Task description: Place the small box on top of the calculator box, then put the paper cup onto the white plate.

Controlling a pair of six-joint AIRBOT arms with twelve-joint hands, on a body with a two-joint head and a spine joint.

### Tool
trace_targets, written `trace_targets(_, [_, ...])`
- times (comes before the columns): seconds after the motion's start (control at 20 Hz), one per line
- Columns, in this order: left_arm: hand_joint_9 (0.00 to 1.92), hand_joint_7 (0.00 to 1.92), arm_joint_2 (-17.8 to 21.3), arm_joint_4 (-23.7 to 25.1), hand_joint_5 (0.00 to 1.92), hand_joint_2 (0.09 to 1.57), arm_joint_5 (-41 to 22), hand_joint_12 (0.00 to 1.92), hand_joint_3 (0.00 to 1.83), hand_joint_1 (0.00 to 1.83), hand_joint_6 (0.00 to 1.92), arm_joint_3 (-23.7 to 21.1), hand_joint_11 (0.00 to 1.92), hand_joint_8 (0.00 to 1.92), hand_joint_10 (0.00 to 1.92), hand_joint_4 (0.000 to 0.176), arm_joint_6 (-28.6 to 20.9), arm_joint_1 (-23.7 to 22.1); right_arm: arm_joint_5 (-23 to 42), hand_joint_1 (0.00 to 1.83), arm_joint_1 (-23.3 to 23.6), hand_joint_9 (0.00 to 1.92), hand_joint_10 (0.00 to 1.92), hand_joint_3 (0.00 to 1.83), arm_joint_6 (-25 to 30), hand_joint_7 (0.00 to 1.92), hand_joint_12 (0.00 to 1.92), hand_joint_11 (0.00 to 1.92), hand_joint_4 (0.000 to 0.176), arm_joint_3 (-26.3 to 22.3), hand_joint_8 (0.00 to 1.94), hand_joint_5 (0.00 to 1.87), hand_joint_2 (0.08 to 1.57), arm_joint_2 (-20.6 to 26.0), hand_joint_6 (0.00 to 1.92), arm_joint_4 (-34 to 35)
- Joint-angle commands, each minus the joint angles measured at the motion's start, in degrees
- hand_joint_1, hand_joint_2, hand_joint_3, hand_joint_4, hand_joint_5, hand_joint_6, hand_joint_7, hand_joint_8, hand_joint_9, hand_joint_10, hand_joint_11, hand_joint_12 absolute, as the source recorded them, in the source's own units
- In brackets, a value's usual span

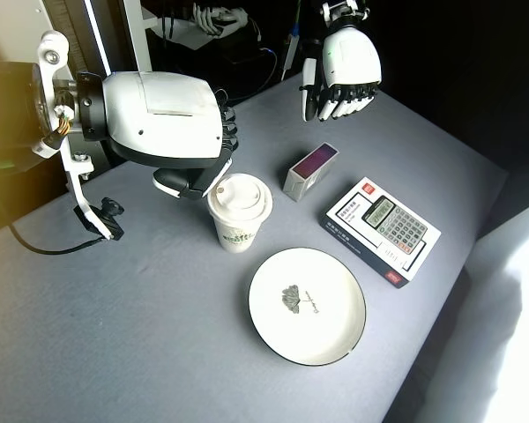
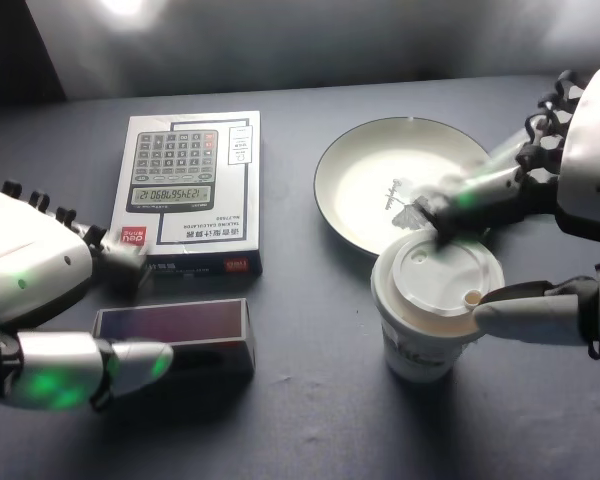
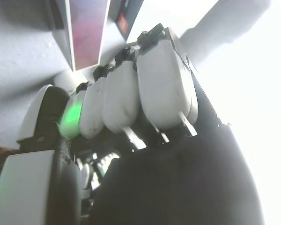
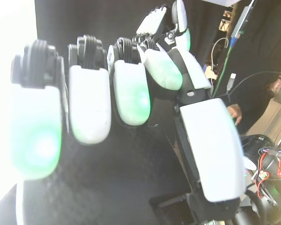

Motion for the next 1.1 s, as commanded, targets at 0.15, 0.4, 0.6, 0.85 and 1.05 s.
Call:
trace_targets(0.15, [0.13,0.16,0.49,-0.67,0.16,1.26,-4.97,0.28,0.0,0.0,0.0,-0.17,0.0,0.0,0.0,0.0,1.39,-1.55,5.6,0.09,0.91,0.14,0.01,0.01,0.09,0.2,0.36,0.0,0.0,-0.1,0.0,0.2,1.33,0.56,0.0,2.33])
trace_targets(0.4, [0.11,0.13,0.49,-2.57,0.12,1.23,-4.87,0.21,0.0,0.11,0.0,-0.06,0.0,0.0,0.0,0.0,3.55,-2.29,5.6,0.09,0.92,0.2,0.01,0.0,0.09,0.26,0.46,0.0,0.0,-0.1,0.01,0.25,1.34,0.56,0.01,2.33])
trace_targets(0.6, [0.02,0.02,0.41,-8.68,0.01,1.06,-4.72,0.11,0.0,0.64,0.0,-0.94,0.0,0.0,0.0,0.0,8.26,-2.8,5.6,0.12,0.93,0.21,0.01,0.0,0.09,0.25,0.57,0.0,0.0,-0.1,0.0,0.26,1.34,0.56,0.01,2.33])
trace_targets(0.85, [0.04,0.04,-0.43,-16.15,0.04,0.93,-4.86,0.2,0.01,1.16,0.0,-2.02,0.0,0.0,0.0,0.0,14.96,-2.66,5.6,0.16,0.96,0.25,0.01,0.0,0.08,0.31,0.65,0.0,0.0,-0.09,0.01,0.3,1.34,0.56,0.01,2.32])
trace_targets(1.05, [0.08,0.06,-3.02,-21.12,0.06,0.96,-8.51,0.26,0.0,1.21,0.0,-2.51,0.0,0.0,0.0,0.0,16.93,0.15,5.6,0.22,0.96,0.26,0.01,0.0,0.08,0.32,0.71,0.0,0.0,-0.09,0.0,0.31,1.33,0.56,0.0,2.32])
